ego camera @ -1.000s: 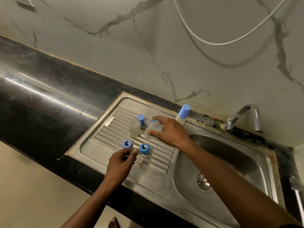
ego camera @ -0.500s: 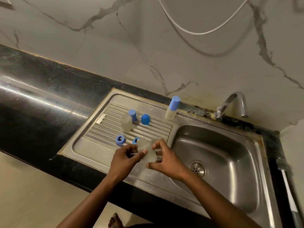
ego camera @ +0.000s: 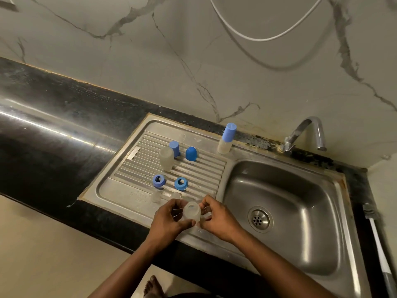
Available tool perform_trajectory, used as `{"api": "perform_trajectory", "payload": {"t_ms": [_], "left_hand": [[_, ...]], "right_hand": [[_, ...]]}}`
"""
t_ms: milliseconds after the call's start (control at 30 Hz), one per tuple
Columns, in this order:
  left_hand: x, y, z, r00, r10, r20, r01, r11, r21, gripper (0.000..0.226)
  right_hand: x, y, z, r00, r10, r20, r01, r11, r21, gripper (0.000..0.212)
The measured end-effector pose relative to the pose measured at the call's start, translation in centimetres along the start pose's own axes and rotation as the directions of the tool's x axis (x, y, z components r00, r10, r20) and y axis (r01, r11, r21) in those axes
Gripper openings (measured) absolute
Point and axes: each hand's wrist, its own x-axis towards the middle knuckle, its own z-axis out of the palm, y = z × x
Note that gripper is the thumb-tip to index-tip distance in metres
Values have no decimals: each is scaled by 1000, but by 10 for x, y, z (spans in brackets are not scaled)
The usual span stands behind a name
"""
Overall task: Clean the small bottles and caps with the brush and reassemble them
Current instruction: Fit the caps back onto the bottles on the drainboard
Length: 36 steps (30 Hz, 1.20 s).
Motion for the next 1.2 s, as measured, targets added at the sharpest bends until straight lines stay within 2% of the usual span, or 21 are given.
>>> {"api": "perform_trajectory", "payload": {"t_ms": [233, 367, 433, 567, 667, 767, 900, 967, 1067, 1200], "left_hand": [[-1, -7, 2, 1000, 18, 17, -18, 1000, -1, 51], [-3, -9, -2, 999, 36, 23, -36, 999, -7, 57], [-4, -11, -9, 999, 33, 9, -33, 999, -12, 59], [-4, -16, -29, 998, -5, -66, 3, 1000, -29, 50], [-1, -15, -42, 987, -23, -161, 22, 1000, -7, 41], [4, -11, -48, 970, -21, -242, 24, 1000, 11, 35], [13, -3, -50, 960, 4, -281, 1, 1000, 19, 34], [19, 0, -49, 956, 11, -294, -2, 999, 32, 36], [32, 7, -43, 957, 33, -287, -15, 998, 64, 39], [57, 9, -31, 976, 91, -197, -51, 978, 200, 43]], "right_hand": [[7, 2, -6, 998, -28, 60, 34, 994, -107, 26], [22, -2, -24, 991, -9, 135, 44, 964, -261, 40], [37, -9, -33, 993, -29, 112, 59, 961, -272, 35], [70, -34, -34, 988, -70, 138, 98, 973, -207, 26], [91, -55, -19, 973, -91, 214, 136, 970, -203, 36], [104, -65, -1, 951, -83, 297, 169, 945, -278, 40], [110, -62, 9, 953, -87, 290, 180, 933, -312, 25], [106, -61, 4, 962, -102, 254, 174, 944, -281, 20], [95, -59, -17, 982, -88, 165, 112, 983, -145, 19], [77, -50, -46, 996, -14, 93, 7, 997, 78, 15]]}}
